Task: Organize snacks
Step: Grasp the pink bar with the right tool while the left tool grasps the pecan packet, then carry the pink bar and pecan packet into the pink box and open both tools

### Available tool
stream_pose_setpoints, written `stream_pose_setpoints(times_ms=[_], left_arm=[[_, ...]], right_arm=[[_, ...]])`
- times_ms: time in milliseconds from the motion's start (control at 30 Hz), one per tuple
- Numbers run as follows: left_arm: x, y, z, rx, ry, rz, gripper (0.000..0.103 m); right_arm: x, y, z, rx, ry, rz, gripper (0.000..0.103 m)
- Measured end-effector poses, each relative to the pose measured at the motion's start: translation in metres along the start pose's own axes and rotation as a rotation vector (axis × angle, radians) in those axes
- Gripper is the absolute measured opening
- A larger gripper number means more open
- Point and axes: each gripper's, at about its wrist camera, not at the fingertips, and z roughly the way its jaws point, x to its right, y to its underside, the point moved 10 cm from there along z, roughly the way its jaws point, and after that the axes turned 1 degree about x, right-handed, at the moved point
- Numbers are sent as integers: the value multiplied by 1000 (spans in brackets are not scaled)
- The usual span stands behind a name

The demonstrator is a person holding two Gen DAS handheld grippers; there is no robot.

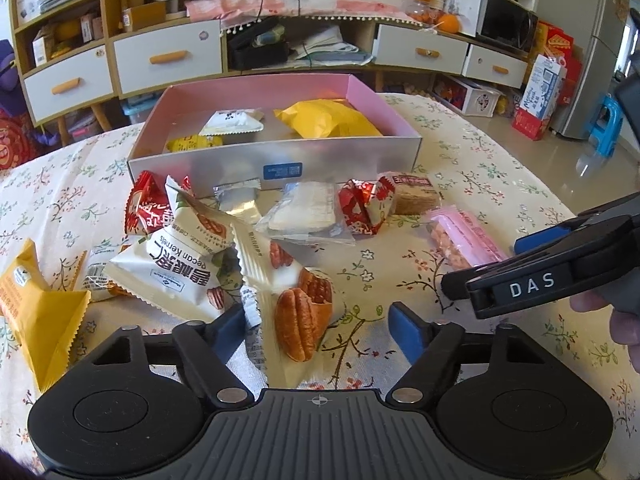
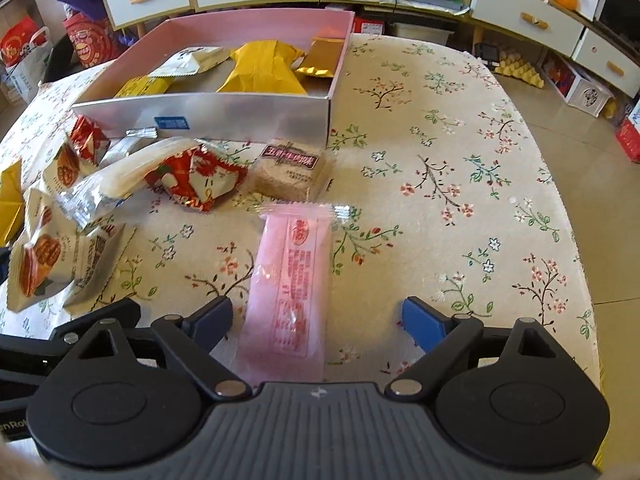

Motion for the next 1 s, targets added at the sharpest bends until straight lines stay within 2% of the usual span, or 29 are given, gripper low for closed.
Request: stream_pose_setpoints(times_ms=[67, 267, 433, 600, 700, 1000], left_arm=[[-2, 0, 1, -4, -4, -8, 69], [-6, -2, 3, -8, -12, -19, 62], [-5, -3, 4, -7, -16, -10, 60], [-4, -5, 5, -4, -23, 2, 50], [-3, -6, 4, -6, -10, 1, 48], [2, -8, -2, -9, 10, 13, 45]], right_arm=[[-1, -1, -1, 7, -7, 0, 81], [-7, -3, -4, 22, -18, -33, 65], [-13, -4, -6, 31, -27, -55, 54], [-14, -5, -8, 36, -32, -61, 35], [-14, -6, -9, 38, -28, -64, 30], [-11, -9, -16, 49, -36, -46, 29]])
